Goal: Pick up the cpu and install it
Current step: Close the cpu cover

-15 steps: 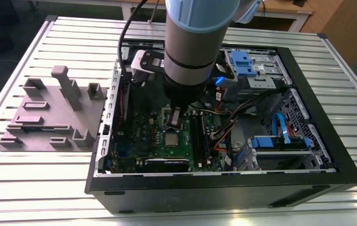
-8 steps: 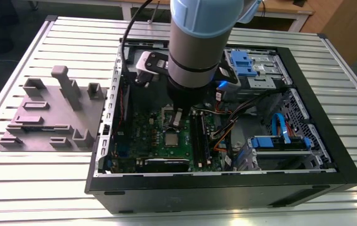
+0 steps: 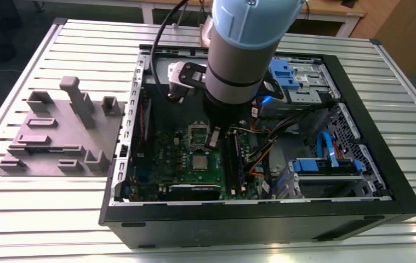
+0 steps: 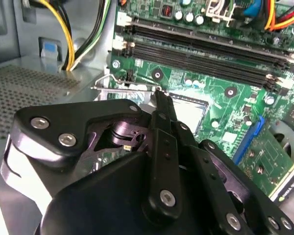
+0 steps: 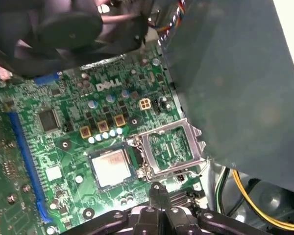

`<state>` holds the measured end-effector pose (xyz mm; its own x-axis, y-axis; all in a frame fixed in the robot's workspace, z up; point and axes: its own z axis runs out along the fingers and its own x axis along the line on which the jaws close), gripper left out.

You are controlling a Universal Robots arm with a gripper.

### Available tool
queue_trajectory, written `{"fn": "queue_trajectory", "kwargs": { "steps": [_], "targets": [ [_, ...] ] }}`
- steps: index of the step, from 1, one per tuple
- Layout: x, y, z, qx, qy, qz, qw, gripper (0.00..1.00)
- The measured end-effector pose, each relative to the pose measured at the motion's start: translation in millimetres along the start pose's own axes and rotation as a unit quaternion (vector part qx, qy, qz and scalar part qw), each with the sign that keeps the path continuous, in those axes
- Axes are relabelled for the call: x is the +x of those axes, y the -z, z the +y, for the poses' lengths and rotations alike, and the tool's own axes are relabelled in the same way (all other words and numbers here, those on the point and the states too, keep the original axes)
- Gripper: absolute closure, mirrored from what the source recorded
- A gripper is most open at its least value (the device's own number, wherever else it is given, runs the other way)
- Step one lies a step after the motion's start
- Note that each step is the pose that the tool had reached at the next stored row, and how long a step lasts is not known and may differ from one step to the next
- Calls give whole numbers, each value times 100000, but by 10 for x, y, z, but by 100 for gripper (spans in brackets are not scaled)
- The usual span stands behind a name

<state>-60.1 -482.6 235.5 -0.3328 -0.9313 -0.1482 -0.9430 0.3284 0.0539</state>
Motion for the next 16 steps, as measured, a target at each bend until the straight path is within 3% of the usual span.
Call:
{"fn": "queue_trajectory", "kwargs": {
  "steps": [3, 7, 10, 12, 14, 15, 16],
  "targets": [
    [1, -21, -2, 325, -2122, -104, 99977, 89],
    [4, -41, -3, 729, -4876, -233, 99878, 89],
    [3, -52, -2, 569, -5472, -256, 99848, 89],
    [4, -56, -2, 150, -5709, -393, 99836, 89],
    [4, -57, -3, -463, -5837, -1196, 99821, 89],
    [4, -57, -3, -789, -5868, -1827, 99808, 89],
    [4, -57, -3, -1153, -5880, -2645, 99785, 89]
  ]
}}
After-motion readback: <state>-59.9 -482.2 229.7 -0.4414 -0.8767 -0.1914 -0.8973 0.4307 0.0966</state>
